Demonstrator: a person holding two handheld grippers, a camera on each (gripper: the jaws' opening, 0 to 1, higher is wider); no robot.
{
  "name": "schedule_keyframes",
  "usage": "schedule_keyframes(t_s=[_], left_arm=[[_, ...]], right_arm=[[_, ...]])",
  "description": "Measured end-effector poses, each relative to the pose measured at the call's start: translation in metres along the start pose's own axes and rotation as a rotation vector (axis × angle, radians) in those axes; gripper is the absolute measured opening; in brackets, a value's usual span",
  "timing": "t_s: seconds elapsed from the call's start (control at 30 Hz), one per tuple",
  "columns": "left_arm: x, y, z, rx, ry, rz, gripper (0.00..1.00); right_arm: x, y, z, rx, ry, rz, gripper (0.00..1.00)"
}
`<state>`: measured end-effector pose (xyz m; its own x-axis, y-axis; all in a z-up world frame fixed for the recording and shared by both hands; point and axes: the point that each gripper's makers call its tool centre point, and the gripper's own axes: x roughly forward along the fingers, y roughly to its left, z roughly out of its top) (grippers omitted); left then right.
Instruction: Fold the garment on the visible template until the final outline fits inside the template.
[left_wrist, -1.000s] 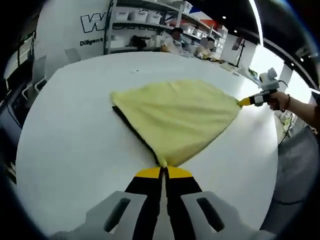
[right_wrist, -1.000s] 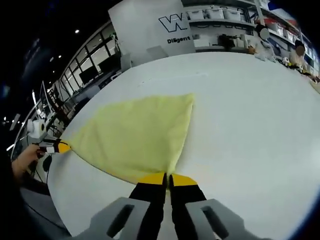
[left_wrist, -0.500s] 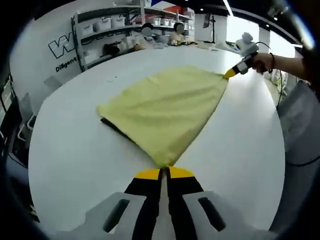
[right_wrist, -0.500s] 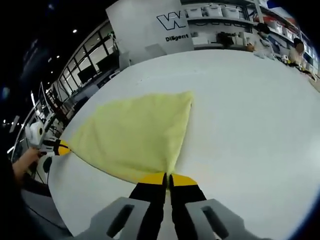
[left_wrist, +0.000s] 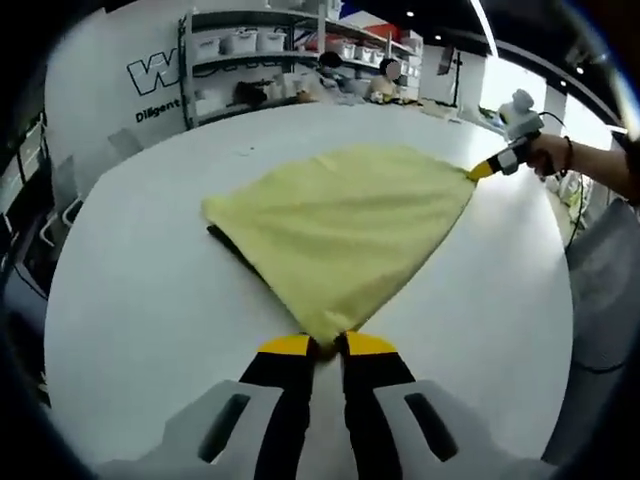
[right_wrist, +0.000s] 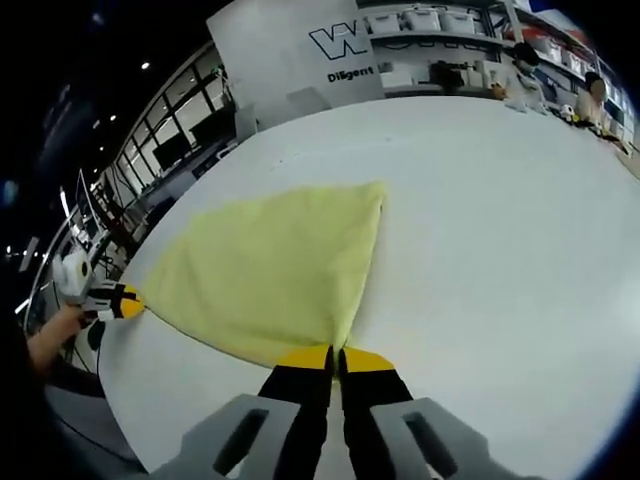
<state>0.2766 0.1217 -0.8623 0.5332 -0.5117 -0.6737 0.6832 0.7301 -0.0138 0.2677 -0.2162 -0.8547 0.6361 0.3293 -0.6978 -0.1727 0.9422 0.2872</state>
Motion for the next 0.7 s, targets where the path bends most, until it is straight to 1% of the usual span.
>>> schedule_keyframes(t_s=[0.03,0.13,0.2,0.3,0.4,0.47,0.53,0.6,0.7], left_arm=[[0.0,-0.001,-0.001,0.001,0.002,-0.008,0.07],[0.0,0.0,-0.002,0.015,0.006,-0.003,0.06],[-0.001,0.001,-0.003,0.048,0.013,-0.002,0.05],[-0.003,0.004,-0.004,0.17,0.03,0.005,0.04],[-0.003,0.006,-0.004,0.164,0.033,-0.002,0.04],[-0.007,0.01,-0.005,0.216,0.044,0.004,0.03],[-0.009,0.012,-0.006,0.209,0.047,0.008,0.03],[-0.011,0.008,-0.007,0.183,0.048,-0.012,0.03],[-0.011,0.007,-0.008,0.187,0.048,-0.013,0.03]], right_arm=[[0.0,0.0,0.0,0.002,0.0,0.0,0.0],[0.0,0.0,0.0,0.0,0.001,-0.001,0.0],[0.0,-0.001,0.0,0.0,0.002,0.0,0.0],[0.0,-0.002,0.0,-0.003,0.003,0.0,0.0],[-0.001,-0.003,0.0,-0.003,0.004,0.0,0.0],[-0.001,-0.003,0.0,-0.005,0.006,-0.002,0.0],[-0.002,-0.003,0.0,-0.004,0.009,-0.001,0.0],[-0.002,-0.003,0.0,-0.012,0.009,-0.002,0.0],[-0.001,-0.002,0.0,-0.016,0.012,-0.006,0.0]])
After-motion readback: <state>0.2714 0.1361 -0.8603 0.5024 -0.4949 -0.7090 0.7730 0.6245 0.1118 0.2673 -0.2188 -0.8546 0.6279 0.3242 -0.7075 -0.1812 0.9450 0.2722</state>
